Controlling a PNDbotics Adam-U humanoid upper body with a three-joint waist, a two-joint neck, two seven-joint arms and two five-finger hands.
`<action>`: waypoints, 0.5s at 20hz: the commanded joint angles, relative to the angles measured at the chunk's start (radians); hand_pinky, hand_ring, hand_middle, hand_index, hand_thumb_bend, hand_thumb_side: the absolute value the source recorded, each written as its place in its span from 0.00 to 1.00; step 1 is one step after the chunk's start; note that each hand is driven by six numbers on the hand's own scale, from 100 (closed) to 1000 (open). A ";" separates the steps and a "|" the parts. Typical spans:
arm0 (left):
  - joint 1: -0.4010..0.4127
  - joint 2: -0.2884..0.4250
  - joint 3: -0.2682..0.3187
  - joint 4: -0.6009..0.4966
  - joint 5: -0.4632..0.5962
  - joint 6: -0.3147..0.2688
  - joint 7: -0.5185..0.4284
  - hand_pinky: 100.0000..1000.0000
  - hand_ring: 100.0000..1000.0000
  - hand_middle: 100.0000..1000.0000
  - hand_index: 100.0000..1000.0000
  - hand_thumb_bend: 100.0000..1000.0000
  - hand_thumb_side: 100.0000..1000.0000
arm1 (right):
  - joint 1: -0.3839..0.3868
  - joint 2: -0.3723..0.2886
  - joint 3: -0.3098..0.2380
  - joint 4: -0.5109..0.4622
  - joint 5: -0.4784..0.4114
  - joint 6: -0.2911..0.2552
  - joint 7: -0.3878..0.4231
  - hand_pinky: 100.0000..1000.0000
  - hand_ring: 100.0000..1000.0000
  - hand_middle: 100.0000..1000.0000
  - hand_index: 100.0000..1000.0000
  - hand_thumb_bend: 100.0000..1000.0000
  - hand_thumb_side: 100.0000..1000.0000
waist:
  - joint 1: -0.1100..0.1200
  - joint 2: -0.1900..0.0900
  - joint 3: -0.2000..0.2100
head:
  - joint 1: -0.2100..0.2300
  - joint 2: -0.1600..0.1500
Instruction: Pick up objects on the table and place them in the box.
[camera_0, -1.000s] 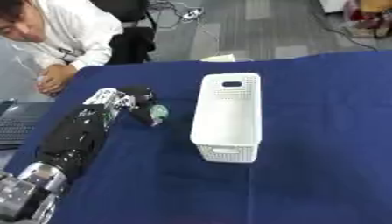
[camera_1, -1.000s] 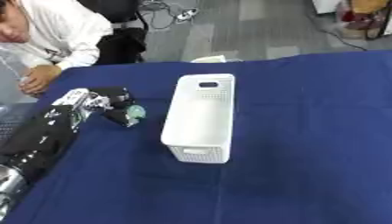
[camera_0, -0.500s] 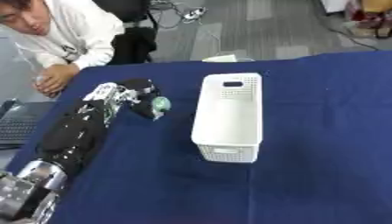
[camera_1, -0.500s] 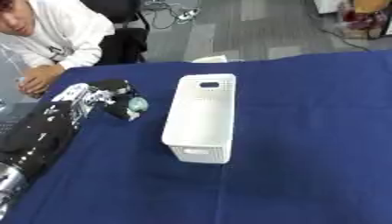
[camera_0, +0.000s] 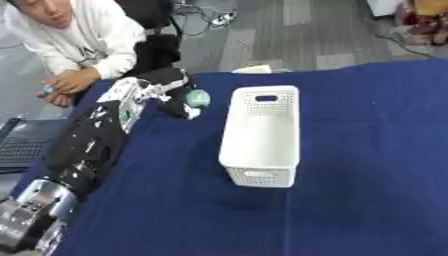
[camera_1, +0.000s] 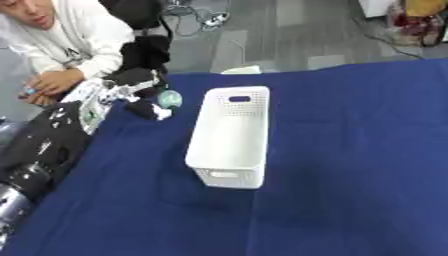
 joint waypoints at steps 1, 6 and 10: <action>-0.033 0.039 -0.021 -0.069 0.051 -0.023 -0.013 0.00 0.00 0.04 0.29 0.00 0.42 | -0.010 -0.020 -0.004 -0.015 0.003 0.003 0.003 0.00 0.09 0.20 0.43 0.00 0.96 | -0.004 -0.024 0.003 | -0.007 -0.013; -0.054 0.029 -0.055 -0.123 0.107 -0.059 -0.034 0.00 0.00 0.05 0.30 0.00 0.44 | -0.013 -0.019 -0.003 -0.015 0.001 0.003 0.004 0.00 0.09 0.20 0.43 0.00 0.96 | -0.002 -0.026 -0.001 | -0.007 -0.014; -0.070 0.017 -0.086 -0.140 0.159 -0.113 -0.056 0.00 0.00 0.05 0.30 0.00 0.47 | -0.016 -0.019 -0.003 -0.015 -0.001 0.003 0.004 0.00 0.09 0.21 0.43 0.00 0.96 | 0.001 -0.027 -0.004 | -0.008 -0.013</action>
